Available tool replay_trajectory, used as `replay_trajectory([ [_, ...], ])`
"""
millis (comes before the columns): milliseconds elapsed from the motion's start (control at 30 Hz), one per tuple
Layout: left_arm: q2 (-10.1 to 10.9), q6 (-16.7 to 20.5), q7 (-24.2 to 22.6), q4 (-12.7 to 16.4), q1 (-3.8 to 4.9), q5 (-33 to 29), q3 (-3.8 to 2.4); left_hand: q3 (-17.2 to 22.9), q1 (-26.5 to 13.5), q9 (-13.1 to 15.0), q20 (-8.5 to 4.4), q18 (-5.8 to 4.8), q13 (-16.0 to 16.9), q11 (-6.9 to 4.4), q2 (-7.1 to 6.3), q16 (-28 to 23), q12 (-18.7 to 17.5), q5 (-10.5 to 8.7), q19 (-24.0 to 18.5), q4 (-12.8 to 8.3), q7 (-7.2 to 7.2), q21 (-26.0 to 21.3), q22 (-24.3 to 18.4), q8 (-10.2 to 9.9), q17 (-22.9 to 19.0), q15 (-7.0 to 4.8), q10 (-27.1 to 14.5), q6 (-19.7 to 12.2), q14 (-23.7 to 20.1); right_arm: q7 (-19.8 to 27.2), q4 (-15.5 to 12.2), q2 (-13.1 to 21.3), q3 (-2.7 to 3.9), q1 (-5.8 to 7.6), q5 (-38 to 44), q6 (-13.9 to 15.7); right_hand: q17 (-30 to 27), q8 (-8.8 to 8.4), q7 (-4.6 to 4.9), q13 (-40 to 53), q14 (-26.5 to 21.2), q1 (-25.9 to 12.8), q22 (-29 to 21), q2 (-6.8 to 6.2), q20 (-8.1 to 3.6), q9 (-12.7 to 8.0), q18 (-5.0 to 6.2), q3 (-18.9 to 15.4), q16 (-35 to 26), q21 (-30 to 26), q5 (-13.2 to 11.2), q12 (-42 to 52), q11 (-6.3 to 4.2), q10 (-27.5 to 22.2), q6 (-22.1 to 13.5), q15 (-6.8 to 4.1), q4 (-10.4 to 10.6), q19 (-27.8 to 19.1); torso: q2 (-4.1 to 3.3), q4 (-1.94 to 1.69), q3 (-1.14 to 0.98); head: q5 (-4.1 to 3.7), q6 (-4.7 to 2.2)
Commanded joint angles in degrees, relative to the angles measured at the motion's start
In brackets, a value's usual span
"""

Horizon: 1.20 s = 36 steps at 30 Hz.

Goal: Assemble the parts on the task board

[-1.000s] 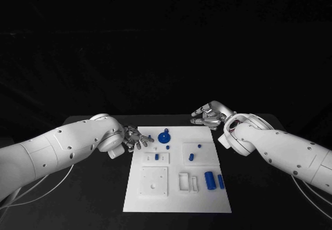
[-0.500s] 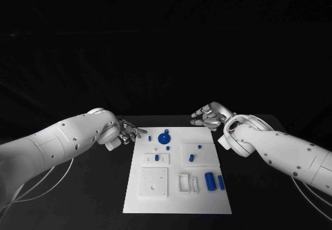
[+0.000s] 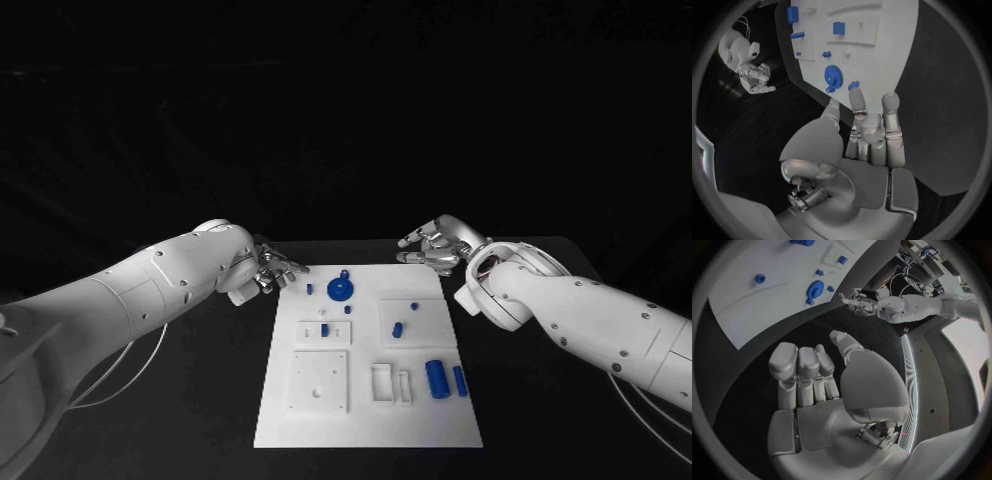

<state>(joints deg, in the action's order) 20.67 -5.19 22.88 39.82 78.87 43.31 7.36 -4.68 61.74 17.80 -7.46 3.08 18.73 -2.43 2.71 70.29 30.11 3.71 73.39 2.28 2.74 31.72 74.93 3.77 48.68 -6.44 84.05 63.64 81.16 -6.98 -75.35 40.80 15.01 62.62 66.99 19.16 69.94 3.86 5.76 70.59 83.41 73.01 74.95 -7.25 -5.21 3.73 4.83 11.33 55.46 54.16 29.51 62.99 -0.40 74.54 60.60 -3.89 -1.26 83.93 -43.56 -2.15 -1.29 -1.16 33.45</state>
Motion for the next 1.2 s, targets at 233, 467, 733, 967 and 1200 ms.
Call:
replay_trajectory([
  [233,-2.7,-5.2,-1.7,-3.9,0.02,3.2,0.12,0.6,-0.9,13.2,-0.39,-0.51,-0.2,-0.39,-0.98,0.1,-0.8,1.44,0.5,0.3,-1.14,-0.2,0.9,1.0,0.3,-0.33,1.0,2.0,-0.2,0.1,-0.7,-0.1,0.12,0.20,0.0,-0.4,0.1,-0.32,0.25,0.0,0.5,-0.4,6.0,-0.12,0.11,-0.1,0.77,0.3,-0.1,0.0,0.5,0.1,0.20,-0.3,-0.3,-0.15,0.1,3.9,-1.00,0.66,-0.35,0.28,-0.47],
  [467,-3.8,-5.3,-2.2,-6.2,-0.05,5.2,0.33,3.4,-2.3,37.7,-0.84,-0.81,0.1,-1.18,-4.94,0.3,-0.4,-0.24,0.6,4.5,-2.64,-0.2,0.9,5.7,0.8,-0.74,0.9,0.3,-0.1,0.1,-1.0,-0.2,0.21,0.40,0.1,-0.6,0.1,-0.33,0.28,0.0,0.5,-0.4,6.0,-0.17,0.12,-0.1,0.76,0.2,-0.1,0.0,0.7,0.0,0.21,-0.3,-0.5,-0.14,0.2,3.9,-1.46,1.05,-0.54,0.23,-0.76],
  [733,-4.4,-5.6,-2.6,-7.2,-0.14,5.6,0.46,4.4,-2.6,38.2,-0.93,-0.91,0.3,-1.30,-6.28,0.7,-0.1,-0.62,0.7,6.6,-2.90,0.1,1.0,10.1,1.1,-0.90,0.8,-1.2,0.0,0.0,-1.1,-0.3,0.28,0.45,0.1,-0.6,0.1,-0.32,0.31,0.0,0.5,-0.4,6.0,-0.19,0.13,-0.1,0.77,0.2,-0.1,0.1,0.7,0.0,0.23,-0.3,-0.6,-0.13,0.3,3.8,-1.46,1.04,-0.49,-0.31,-0.70],
  [967,-4.7,-6.0,-2.8,-7.7,-0.39,5.6,0.83,4.3,-2.4,36.9,-0.83,-0.85,0.4,-1.13,-5.90,0.6,0.0,-0.55,0.6,6.2,-2.63,0.1,0.9,10.4,0.9,-0.78,0.4,-2.2,-0.1,0.0,-1.1,-0.4,0.34,0.48,0.1,-0.6,0.1,-0.32,0.31,0.0,0.5,-0.4,6.0,-0.19,0.13,-0.1,0.77,0.2,-0.1,0.1,0.7,0.0,0.23,-0.3,-0.6,-0.13,0.3,3.8,-1.53,0.96,-0.50,-0.59,-0.56],
  [1200,-4.8,-6.7,-3.1,-7.9,-0.62,5.6,1.05,3.8,-2.5,34.2,-0.72,-0.74,0.4,-1.03,-5.29,0.5,0.2,-0.54,0.5,5.2,-2.43,0.1,0.9,10.0,0.8,-0.69,0.2,-2.3,-0.1,-0.1,-1.2,-0.3,0.38,0.50,0.1,-0.6,0.2,-0.31,0.30,0.0,0.5,-0.4,6.0,-0.17,0.13,-0.1,0.77,0.2,-0.1,0.1,0.7,0.1,0.23,-0.2,-0.6,-0.13,0.4,3.8,-1.53,0.90,-0.41,-0.90,-0.32],
])
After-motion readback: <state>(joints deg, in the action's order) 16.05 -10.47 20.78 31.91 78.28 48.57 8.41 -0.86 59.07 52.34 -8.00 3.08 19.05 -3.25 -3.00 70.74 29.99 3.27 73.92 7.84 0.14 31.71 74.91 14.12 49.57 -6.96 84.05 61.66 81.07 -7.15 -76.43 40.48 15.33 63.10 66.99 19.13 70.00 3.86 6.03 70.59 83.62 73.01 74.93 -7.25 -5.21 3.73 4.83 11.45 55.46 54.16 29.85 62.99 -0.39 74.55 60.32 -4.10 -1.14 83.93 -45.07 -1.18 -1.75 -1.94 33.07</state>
